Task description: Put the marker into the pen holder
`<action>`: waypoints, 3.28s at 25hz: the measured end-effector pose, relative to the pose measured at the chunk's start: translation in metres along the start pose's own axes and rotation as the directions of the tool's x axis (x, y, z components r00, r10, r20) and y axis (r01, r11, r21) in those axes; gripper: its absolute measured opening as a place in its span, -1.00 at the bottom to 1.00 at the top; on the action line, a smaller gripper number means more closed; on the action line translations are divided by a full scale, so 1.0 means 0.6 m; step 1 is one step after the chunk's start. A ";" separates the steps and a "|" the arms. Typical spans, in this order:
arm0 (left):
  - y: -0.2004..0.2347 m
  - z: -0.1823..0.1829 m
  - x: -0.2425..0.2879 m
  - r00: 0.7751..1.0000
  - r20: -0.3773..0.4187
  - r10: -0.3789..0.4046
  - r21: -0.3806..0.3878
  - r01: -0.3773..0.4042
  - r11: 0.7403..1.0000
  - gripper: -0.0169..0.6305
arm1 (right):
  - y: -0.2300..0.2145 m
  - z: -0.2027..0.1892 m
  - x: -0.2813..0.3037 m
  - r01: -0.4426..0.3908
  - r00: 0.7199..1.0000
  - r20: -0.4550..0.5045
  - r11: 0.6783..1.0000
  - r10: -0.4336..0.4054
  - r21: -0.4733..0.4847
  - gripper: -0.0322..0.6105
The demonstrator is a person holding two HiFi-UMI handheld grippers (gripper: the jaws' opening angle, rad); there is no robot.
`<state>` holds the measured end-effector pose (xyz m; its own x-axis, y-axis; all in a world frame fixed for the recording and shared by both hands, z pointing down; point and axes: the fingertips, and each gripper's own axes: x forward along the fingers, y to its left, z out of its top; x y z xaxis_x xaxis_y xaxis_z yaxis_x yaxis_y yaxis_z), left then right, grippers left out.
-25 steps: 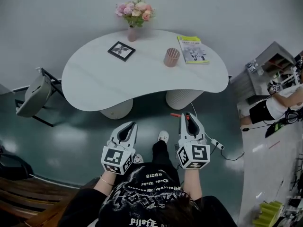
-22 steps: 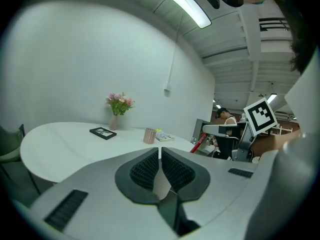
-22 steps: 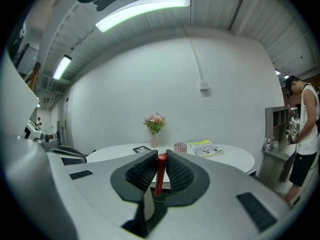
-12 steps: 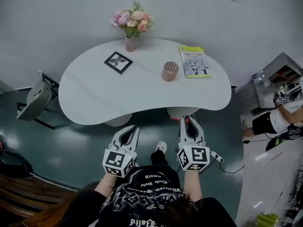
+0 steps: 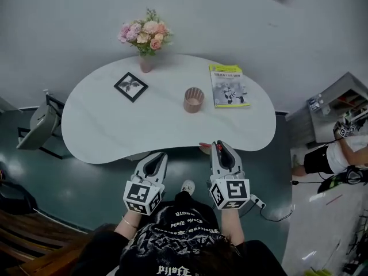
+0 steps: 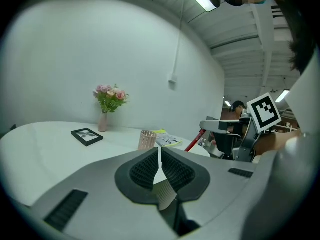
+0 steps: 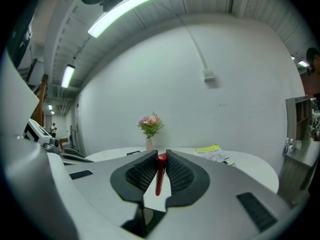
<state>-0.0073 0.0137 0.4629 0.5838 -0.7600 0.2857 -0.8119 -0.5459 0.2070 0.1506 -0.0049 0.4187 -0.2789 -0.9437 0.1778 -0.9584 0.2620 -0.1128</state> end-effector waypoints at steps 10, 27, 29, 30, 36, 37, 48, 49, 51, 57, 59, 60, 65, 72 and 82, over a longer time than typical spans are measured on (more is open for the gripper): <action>-0.030 0.021 0.100 0.998 0.011 0.066 -0.039 -0.065 0.997 -0.84 | -0.058 0.010 0.047 -0.133 0.991 -0.002 0.991 0.133 0.001 -0.68; 0.001 0.058 0.157 0.997 0.033 0.067 -0.007 -0.066 0.998 -0.84 | -0.089 0.021 0.078 -0.109 0.994 0.010 0.993 0.108 0.040 -0.68; 0.017 0.072 0.172 0.996 0.047 0.072 -0.015 -0.071 0.997 -0.84 | -0.091 0.022 0.090 -0.113 0.994 -0.004 0.993 0.113 0.025 -0.68; 0.025 0.078 0.179 0.996 0.051 0.073 -0.017 -0.072 0.997 -0.84 | -0.092 0.023 0.097 -0.116 0.993 -0.014 0.993 0.117 0.015 -0.68; 0.070 0.110 0.216 0.995 0.059 0.078 -0.012 -0.078 0.997 -0.84 | -0.091 0.046 0.141 -0.133 0.991 -0.023 0.991 0.132 -0.013 -0.68; 0.076 0.113 0.221 0.995 0.060 0.078 -0.013 -0.077 0.997 -0.84 | -0.091 0.050 0.148 -0.132 0.991 -0.022 0.991 0.131 -0.015 -0.68; 0.121 0.125 0.271 0.999 0.036 0.041 0.000 -0.041 0.999 -0.84 | -0.095 0.073 0.213 -0.161 0.986 -0.050 0.987 0.161 0.006 -0.68; 0.124 0.124 0.276 0.999 0.029 0.035 0.007 -0.035 0.999 -0.84 | -0.095 0.077 0.218 -0.162 0.986 -0.050 0.987 0.161 0.001 -0.68; 0.132 0.122 0.284 1.000 0.017 0.024 0.015 -0.025 1.000 -0.84 | -0.091 0.084 0.231 -0.172 0.984 -0.054 0.985 0.171 -0.029 -0.67; 0.153 0.126 0.304 1.000 0.005 0.001 0.022 -0.001 1.000 -0.84 | -0.090 0.107 0.259 -0.175 0.984 -0.029 0.984 0.174 -0.038 -0.67; 0.161 0.127 0.308 1.000 0.001 0.001 0.027 -0.001 1.000 -0.84 | -0.094 0.112 0.268 -0.170 0.985 -0.016 0.985 0.170 -0.017 -0.68; 0.166 0.128 0.310 1.000 0.000 0.002 0.033 -0.002 0.999 -0.84 | -0.095 0.113 0.272 -0.166 0.986 -0.012 0.986 0.165 -0.014 -0.68; 0.181 0.126 0.314 1.000 -0.008 -0.001 0.059 0.002 0.998 -0.84 | -0.099 0.122 0.293 -0.139 0.990 0.011 0.990 0.139 -0.002 -0.67; 0.193 0.127 0.318 1.000 -0.003 -0.009 0.028 0.009 1.000 -0.84 | -0.095 0.129 0.330 -0.135 0.991 0.013 0.991 0.135 -0.009 -0.68; 0.229 0.119 0.301 1.000 -0.009 0.021 0.006 -0.021 1.000 -0.84 | -0.091 0.090 0.375 -0.120 0.991 -0.051 0.993 0.121 0.009 -0.67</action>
<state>-0.0137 -0.2240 0.4762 0.5666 -0.7680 0.2985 -0.8240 -0.5319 0.1952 0.1433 -0.2425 0.4121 -0.3953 -0.8936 0.2128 -0.9173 0.3720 -0.1417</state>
